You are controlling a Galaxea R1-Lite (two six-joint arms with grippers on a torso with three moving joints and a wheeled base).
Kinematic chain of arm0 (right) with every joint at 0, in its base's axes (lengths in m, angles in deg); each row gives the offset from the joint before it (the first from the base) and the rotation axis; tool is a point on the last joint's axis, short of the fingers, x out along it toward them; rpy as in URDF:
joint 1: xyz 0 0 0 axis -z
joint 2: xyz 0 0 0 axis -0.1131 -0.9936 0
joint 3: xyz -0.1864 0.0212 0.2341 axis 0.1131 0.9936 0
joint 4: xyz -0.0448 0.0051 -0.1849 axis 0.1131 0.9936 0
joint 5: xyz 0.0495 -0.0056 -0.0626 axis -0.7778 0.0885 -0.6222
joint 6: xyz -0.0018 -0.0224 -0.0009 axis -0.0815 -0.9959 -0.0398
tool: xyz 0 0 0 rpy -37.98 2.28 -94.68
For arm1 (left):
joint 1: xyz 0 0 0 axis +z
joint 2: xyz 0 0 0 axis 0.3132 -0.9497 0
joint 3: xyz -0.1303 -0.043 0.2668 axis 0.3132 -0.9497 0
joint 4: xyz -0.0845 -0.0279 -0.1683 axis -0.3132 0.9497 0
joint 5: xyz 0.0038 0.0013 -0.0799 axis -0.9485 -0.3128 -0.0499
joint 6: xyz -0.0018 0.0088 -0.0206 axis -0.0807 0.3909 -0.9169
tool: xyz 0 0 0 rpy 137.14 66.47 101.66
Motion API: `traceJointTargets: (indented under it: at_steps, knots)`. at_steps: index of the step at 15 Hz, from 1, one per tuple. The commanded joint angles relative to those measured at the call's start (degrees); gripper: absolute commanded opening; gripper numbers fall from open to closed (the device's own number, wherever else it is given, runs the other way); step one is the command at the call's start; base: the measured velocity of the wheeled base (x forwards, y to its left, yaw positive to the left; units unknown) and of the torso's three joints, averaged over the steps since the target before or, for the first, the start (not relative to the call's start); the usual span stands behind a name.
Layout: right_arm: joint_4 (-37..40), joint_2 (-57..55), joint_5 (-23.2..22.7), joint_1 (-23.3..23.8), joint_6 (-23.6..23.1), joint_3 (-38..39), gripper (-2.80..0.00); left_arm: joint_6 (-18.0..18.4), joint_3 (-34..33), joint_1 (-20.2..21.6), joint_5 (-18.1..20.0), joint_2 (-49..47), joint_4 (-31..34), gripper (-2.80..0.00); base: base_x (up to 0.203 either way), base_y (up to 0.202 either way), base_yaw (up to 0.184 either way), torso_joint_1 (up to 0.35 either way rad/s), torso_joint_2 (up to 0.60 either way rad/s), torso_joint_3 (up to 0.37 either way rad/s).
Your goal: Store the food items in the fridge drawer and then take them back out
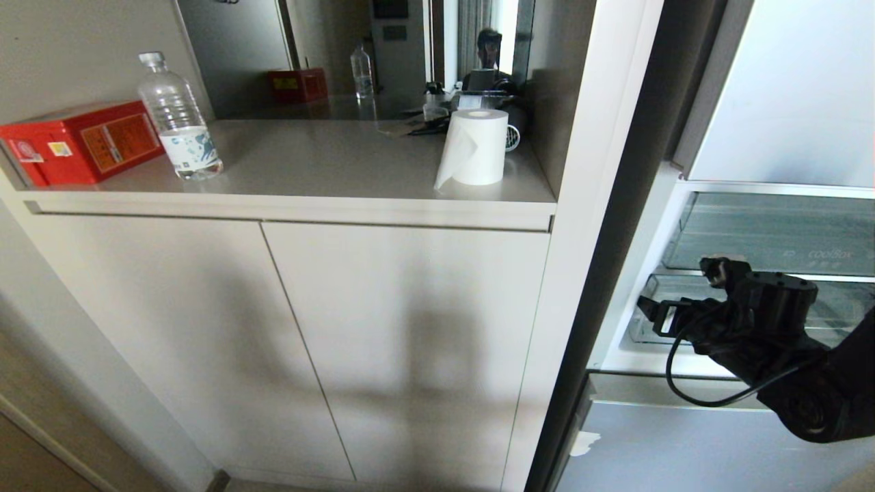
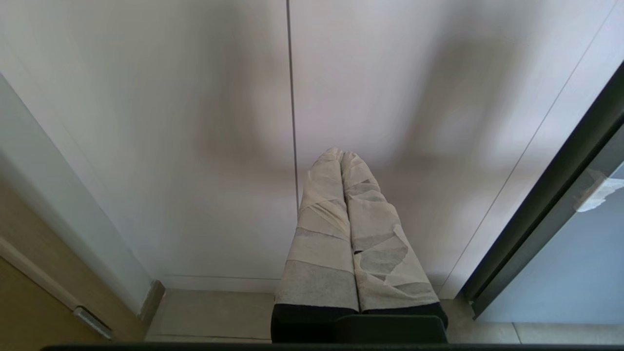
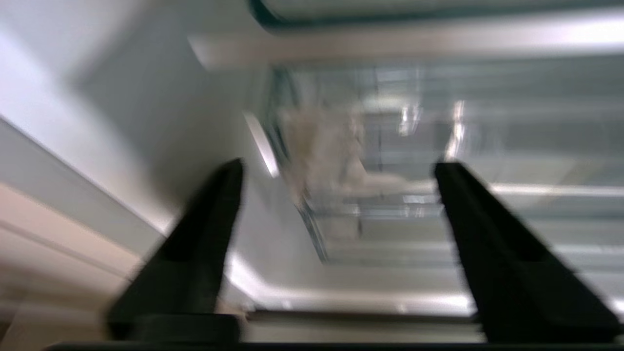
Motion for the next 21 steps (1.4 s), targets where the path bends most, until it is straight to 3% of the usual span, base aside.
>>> traceJointTargets:
  at_steps: [1, 12, 17, 21]
  knots:
    - [-0.43, -0.64, 0.56, -0.39, 0.09, -0.63, -2.80, 0.01, 0.00, 0.00, -0.02, -0.09, -0.02, -2.80, 0.000, 0.000, 0.000, 0.000, 0.00, 0.000]
    - [-0.69, -1.45, 0.33, -2.58, 2.30, 2.42, -2.80, -0.07, 0.00, 0.00, -0.02, -0.09, -0.02, -2.80, 0.000, 0.000, 0.000, 0.000, 0.00, 0.000]
    - [-15.80, 1.83, -0.04, -2.66, 2.44, 16.27, -2.80, 0.02, 0.00, 0.00, -0.02, -0.09, -0.02, -2.80, 0.000, 0.000, 0.000, 0.000, 0.00, 0.000]
    - [-18.17, 8.38, -1.29, -2.67, 2.36, 28.24, -2.80, -0.04, 0.00, 0.00, -0.02, -0.09, -0.02, -2.80, 0.000, 0.000, 0.000, 0.000, 0.00, 0.000]
